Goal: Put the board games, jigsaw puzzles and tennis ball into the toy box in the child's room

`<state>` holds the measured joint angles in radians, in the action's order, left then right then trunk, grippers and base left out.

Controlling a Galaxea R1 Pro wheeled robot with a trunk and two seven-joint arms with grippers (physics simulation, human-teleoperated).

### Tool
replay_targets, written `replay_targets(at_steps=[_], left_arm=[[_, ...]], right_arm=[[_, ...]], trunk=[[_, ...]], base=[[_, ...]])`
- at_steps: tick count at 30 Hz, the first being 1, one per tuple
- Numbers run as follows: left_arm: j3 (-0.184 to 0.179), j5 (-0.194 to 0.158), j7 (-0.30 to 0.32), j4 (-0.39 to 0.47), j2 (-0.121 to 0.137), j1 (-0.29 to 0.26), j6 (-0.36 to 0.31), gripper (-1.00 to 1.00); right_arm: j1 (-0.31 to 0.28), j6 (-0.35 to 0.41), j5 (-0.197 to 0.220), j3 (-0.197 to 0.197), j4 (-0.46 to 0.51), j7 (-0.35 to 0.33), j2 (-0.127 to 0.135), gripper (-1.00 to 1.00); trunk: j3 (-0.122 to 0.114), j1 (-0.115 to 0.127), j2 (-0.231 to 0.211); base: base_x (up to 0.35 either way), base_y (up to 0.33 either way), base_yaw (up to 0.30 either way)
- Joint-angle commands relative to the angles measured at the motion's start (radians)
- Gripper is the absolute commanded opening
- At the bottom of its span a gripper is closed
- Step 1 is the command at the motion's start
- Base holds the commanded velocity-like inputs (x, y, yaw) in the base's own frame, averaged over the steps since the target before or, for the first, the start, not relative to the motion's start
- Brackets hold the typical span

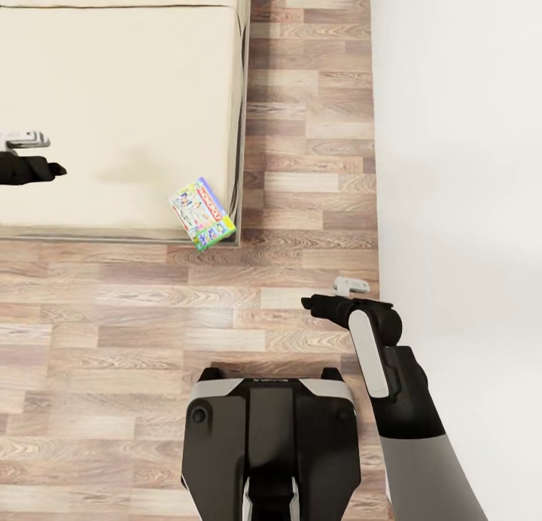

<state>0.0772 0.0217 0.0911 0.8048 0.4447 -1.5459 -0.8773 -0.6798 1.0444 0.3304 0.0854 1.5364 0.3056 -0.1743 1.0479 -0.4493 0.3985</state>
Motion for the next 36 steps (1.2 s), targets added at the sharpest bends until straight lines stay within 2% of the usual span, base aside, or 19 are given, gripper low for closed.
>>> replay_targets(at_steps=[1,17,36], left_arm=[[0.002,0.003,0.006,0.001,0.0,0.001,-0.005,1.0],[0.002,0.003,0.004,0.001,0.0,0.06,-0.011,1.0],[0.002,0.003,0.004,0.003,0.008,0.069,-0.014,1.0]], right_arm=[[0.002,0.003,0.01,0.001,0.001,0.01,0.0,1.0],[0.033,0.003,0.01,0.001,0.001,0.011,0.001,1.0],[0.064,0.0,0.01,0.001,0.001,0.013,0.006,1.0]], trunk=[[-0.001,-0.001,0.002],[-0.027,-0.001,0.002],[-0.058,-0.001,0.002]], base=[[0.0,0.0,0.0],[0.0,0.0,0.0],[0.0,0.0,0.0]])
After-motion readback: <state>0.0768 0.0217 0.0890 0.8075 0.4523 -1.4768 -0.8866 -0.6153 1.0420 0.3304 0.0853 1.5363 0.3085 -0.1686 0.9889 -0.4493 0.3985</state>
